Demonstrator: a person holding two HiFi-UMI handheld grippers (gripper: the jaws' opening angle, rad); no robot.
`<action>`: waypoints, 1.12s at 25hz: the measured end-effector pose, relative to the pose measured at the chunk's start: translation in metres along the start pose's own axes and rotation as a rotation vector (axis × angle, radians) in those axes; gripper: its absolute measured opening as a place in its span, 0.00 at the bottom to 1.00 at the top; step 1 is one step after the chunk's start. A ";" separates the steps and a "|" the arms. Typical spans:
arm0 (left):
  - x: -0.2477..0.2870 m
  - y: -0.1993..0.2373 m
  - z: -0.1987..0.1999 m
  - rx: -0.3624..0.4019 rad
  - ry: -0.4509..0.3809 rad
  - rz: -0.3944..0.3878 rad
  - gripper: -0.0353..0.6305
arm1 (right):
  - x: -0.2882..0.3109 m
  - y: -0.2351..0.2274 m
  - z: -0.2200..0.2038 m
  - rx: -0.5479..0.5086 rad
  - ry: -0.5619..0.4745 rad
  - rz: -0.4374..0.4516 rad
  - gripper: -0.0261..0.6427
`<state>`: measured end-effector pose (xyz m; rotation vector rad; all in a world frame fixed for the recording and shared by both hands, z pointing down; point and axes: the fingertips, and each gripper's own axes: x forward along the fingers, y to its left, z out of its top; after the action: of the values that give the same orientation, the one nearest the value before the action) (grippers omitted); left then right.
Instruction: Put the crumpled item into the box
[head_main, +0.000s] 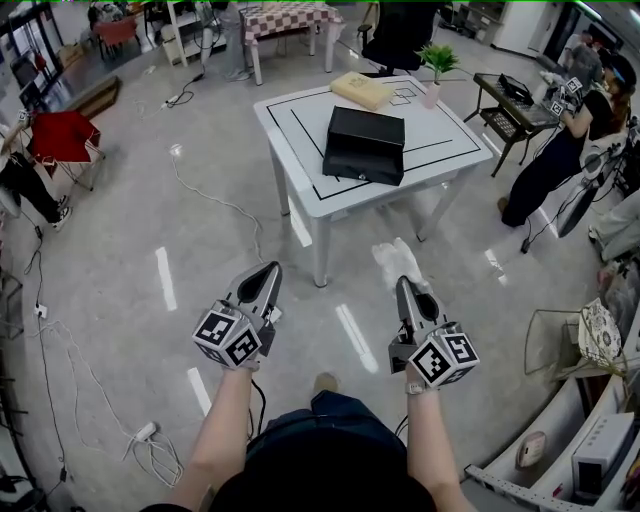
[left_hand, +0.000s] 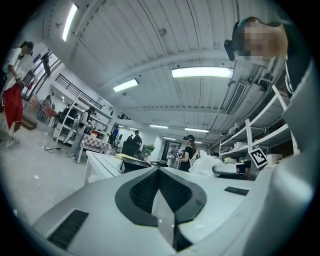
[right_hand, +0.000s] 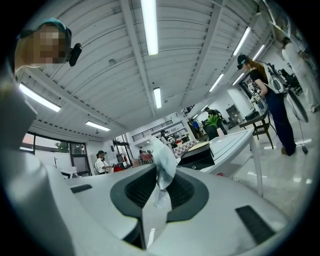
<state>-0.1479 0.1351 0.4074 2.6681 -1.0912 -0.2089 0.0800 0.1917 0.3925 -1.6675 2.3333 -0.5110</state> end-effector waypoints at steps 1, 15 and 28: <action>0.004 0.001 0.000 0.001 -0.001 -0.001 0.05 | 0.003 -0.003 0.001 0.000 0.000 0.001 0.12; 0.037 0.004 -0.007 -0.001 -0.005 0.022 0.06 | 0.028 -0.034 0.006 0.003 0.020 0.030 0.12; 0.031 0.002 -0.014 0.001 0.013 0.055 0.05 | 0.033 -0.039 0.003 0.039 0.031 0.059 0.12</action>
<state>-0.1240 0.1138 0.4200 2.6320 -1.1596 -0.1804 0.1038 0.1486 0.4060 -1.5803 2.3705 -0.5702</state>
